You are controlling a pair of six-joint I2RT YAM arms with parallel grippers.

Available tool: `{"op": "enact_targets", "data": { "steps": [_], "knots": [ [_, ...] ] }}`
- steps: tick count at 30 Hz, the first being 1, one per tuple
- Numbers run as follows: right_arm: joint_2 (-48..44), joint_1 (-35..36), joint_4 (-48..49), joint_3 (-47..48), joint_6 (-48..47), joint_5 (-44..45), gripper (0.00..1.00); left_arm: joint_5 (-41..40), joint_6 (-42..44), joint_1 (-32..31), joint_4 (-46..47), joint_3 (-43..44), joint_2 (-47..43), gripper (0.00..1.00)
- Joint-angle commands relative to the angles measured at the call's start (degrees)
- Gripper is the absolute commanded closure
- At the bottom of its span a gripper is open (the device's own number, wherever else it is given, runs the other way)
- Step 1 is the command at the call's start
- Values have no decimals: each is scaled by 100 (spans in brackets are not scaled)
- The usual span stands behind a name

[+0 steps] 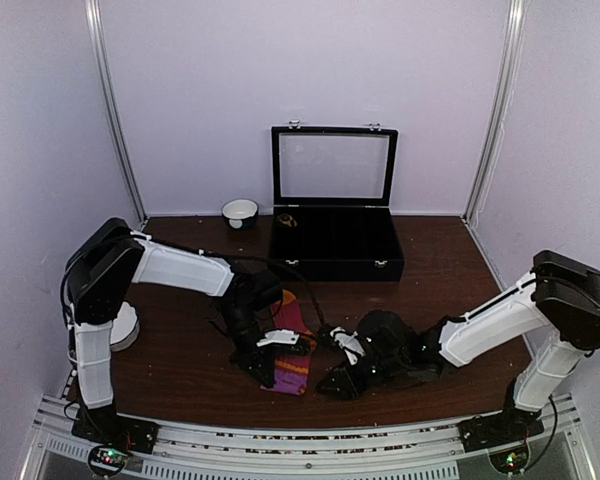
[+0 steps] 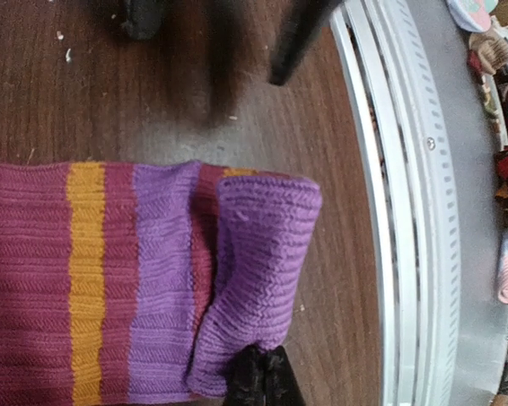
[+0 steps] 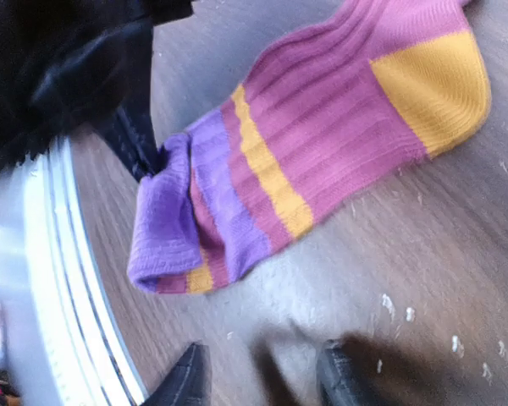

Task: Roll the socks
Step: Roll the sock at the center of the board.

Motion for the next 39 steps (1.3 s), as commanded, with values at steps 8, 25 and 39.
{"op": "enact_targets", "data": {
  "steps": [8, 25, 39],
  "knots": [
    [-1214, 1779, -2269, 249, -6, 6610, 0, 1437, 277, 199, -1904, 1203, 936, 100],
    [-366, 2206, 641, 18, -3139, 3388, 22, 1071, -769, 574, -1311, 1230, 1431, 100],
    [821, 1429, -291, 1404, -4143, 2275, 55, 1048, -700, 577, -1485, 1336, 1597, 100]
  ]
}}
